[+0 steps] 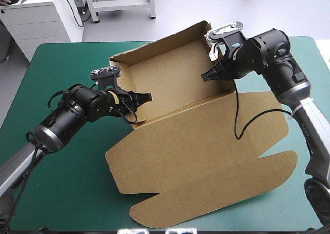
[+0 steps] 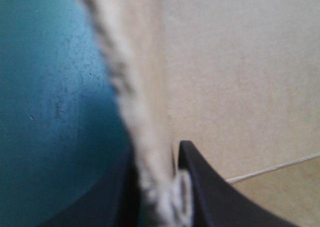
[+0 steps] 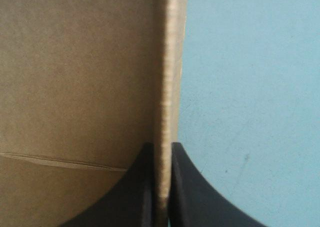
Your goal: Fold the box
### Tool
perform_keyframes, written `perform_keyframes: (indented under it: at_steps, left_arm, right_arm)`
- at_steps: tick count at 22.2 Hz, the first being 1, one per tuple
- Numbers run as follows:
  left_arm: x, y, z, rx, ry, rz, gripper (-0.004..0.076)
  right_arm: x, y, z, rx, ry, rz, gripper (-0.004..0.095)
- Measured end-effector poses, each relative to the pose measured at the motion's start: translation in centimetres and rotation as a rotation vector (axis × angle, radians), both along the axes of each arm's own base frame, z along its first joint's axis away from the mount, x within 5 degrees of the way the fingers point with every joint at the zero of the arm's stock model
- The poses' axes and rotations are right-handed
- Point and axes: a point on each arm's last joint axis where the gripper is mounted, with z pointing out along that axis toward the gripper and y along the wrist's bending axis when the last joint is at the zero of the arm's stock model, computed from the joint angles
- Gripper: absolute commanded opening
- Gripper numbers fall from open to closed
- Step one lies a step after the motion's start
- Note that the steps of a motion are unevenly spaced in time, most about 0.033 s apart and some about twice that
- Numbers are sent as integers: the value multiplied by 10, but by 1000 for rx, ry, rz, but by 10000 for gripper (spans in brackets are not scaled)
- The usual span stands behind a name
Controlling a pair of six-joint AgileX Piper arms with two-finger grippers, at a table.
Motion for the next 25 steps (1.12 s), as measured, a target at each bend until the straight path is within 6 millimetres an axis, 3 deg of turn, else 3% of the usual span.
perform_keyframes:
  at_steps: [7, 10, 14, 18, 22, 25]
  left_arm:
    - [2, 1, -2, 29, -13, -8, -8]
    - [4, 2, 8, 64, -13, -4, -8]
    - [25, -8, 14, 196, 89, -52, -8]
    - [66, -24, 3, 270, 182, -78, -8]
    - [97, -22, -35, 229, 311, -81, -8]
    - [112, -20, -61, 219, 382, -103, -8]
  right_arm:
    - [-1, -1, 0, 9, 17, -30, -9]
    - [-2, 0, 0, 23, 19, -48, -10]
    - [10, 5, -14, 26, 60, -78, -10]
    - [38, 3, -53, 23, 171, -150, -14]
    - [58, -16, -107, 108, 373, -192, -14]
    - [64, -18, -132, 105, 439, -191, -14]
